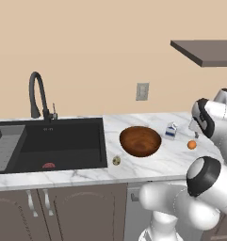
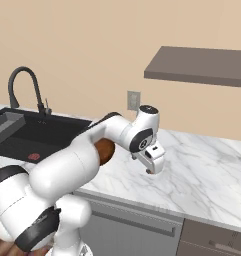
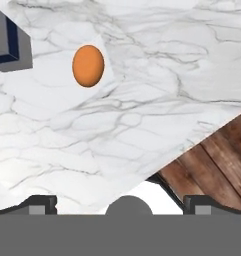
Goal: Gather the eggs and milk located in the vicinity of the sink area and place them right next to the bowl.
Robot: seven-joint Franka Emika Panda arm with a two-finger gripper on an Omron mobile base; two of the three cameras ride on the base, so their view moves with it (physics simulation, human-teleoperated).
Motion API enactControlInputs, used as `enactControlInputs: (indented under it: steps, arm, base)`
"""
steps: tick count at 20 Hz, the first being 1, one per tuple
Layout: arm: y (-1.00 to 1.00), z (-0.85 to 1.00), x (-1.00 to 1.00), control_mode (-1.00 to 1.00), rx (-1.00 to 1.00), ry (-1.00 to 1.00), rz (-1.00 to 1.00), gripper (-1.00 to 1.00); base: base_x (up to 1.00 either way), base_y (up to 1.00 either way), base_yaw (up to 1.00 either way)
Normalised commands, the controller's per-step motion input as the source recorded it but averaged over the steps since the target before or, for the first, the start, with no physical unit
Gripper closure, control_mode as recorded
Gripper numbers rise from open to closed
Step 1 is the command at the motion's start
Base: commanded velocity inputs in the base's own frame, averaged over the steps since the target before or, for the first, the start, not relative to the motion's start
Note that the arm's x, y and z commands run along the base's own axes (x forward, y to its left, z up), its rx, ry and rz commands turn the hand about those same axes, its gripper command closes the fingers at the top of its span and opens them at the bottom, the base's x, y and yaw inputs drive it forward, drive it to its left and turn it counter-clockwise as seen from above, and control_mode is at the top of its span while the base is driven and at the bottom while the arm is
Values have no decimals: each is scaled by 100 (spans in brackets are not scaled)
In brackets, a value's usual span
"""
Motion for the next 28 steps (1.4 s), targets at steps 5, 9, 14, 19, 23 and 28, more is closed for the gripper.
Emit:
enactControlInputs:
  steps: [5, 9, 14, 19, 23, 28]
  arm:
    - [0, -17, 20, -100, 0, 0, 2, -100]
    - [0, -19, 19, -100, 0, 0, 2, -100]
    - [0, -21, 17, -100, 0, 0, 2, -100]
    - [0, -20, 15, -100, 0, 0, 1, -100]
    - [-3, -17, 14, -100, 0, 0, 1, -100]
    - [-7, -15, 9, -100, 0, 0, 0, -100]
  base:
    - [0, 0, 0]
    - [0, 0, 0]
    - [0, 0, 0]
    - [0, 0, 0]
    - [0, 0, 0]
    - [0, 0, 0]
